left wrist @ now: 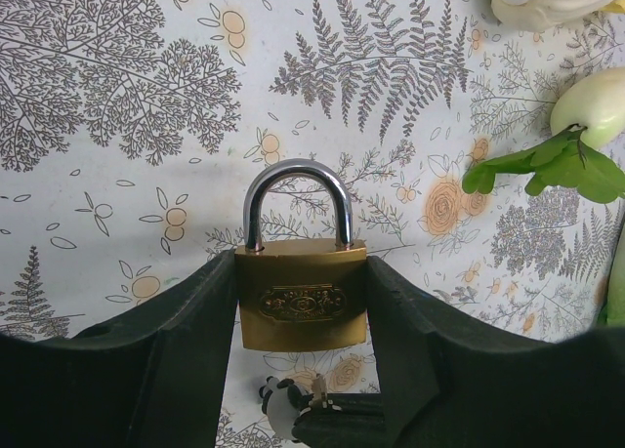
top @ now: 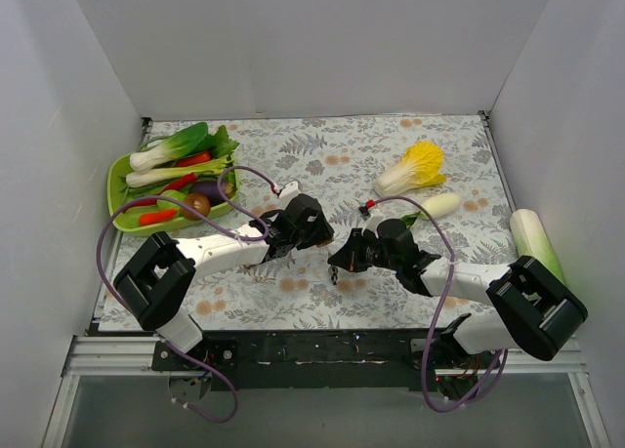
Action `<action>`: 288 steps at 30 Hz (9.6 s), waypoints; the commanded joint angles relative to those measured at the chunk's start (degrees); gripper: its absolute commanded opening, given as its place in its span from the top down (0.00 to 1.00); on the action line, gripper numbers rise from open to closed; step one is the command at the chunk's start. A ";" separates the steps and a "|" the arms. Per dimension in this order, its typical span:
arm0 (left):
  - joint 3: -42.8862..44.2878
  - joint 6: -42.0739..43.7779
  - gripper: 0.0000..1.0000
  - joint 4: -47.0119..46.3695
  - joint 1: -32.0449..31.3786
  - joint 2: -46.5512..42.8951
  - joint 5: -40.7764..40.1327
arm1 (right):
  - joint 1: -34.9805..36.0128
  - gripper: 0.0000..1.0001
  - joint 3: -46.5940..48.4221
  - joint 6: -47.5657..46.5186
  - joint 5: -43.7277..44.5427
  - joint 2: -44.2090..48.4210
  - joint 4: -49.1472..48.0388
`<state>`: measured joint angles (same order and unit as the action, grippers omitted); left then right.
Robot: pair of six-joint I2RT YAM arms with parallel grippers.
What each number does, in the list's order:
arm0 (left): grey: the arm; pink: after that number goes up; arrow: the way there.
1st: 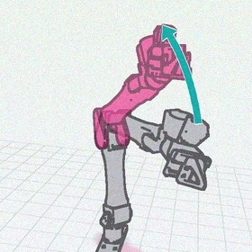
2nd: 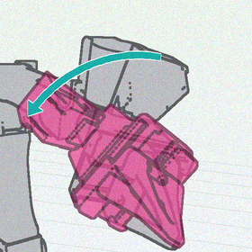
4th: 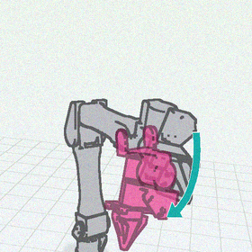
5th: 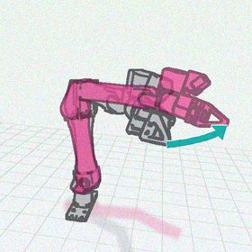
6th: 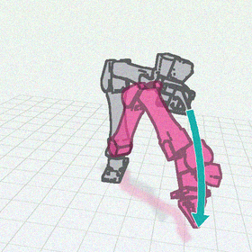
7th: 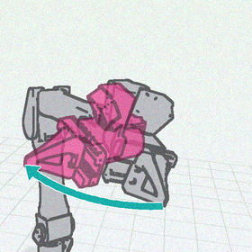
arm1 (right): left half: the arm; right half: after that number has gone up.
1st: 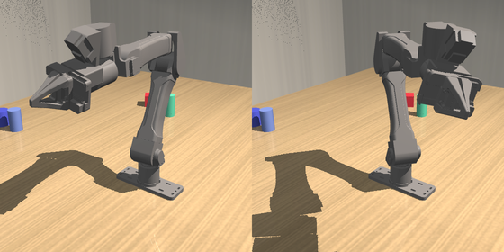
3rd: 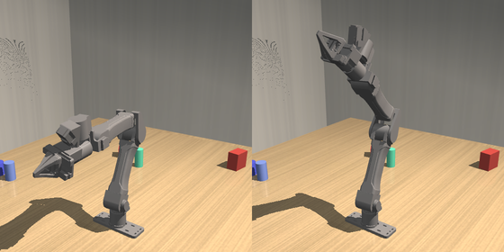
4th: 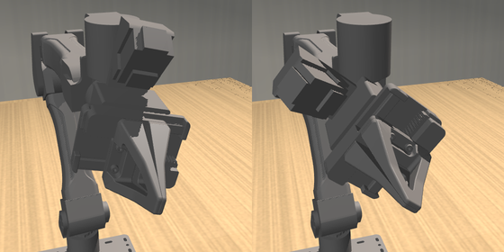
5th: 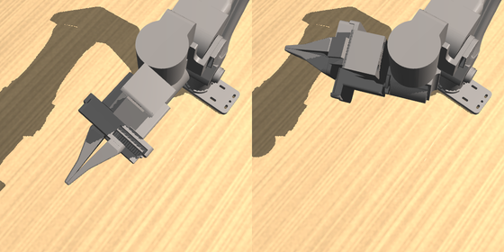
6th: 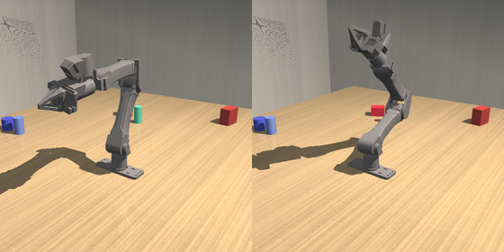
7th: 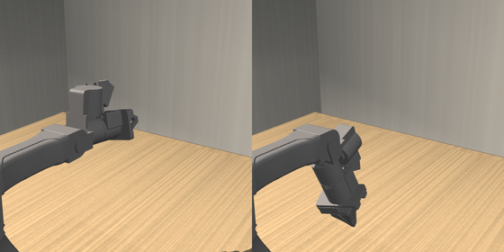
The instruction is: Unlock with the key
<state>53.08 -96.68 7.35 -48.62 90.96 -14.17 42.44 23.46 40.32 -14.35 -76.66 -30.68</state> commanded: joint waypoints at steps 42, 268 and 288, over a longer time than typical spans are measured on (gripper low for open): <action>1.06 -0.70 1.00 -1.73 -0.42 -4.03 -0.94 | -2.44 0.99 4.40 -0.24 0.55 -4.99 -1.14; -15.29 26.37 0.14 -23.43 11.09 -30.40 42.99 | -14.57 0.99 -0.53 2.74 -25.72 20.84 -15.03; -17.83 18.90 0.56 -32.75 11.00 -27.15 42.12 | -14.57 0.99 0.88 6.79 -30.56 26.30 -12.13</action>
<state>35.55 -77.36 -23.94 -37.71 63.92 27.24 27.86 20.91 46.24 -44.56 -52.14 -38.98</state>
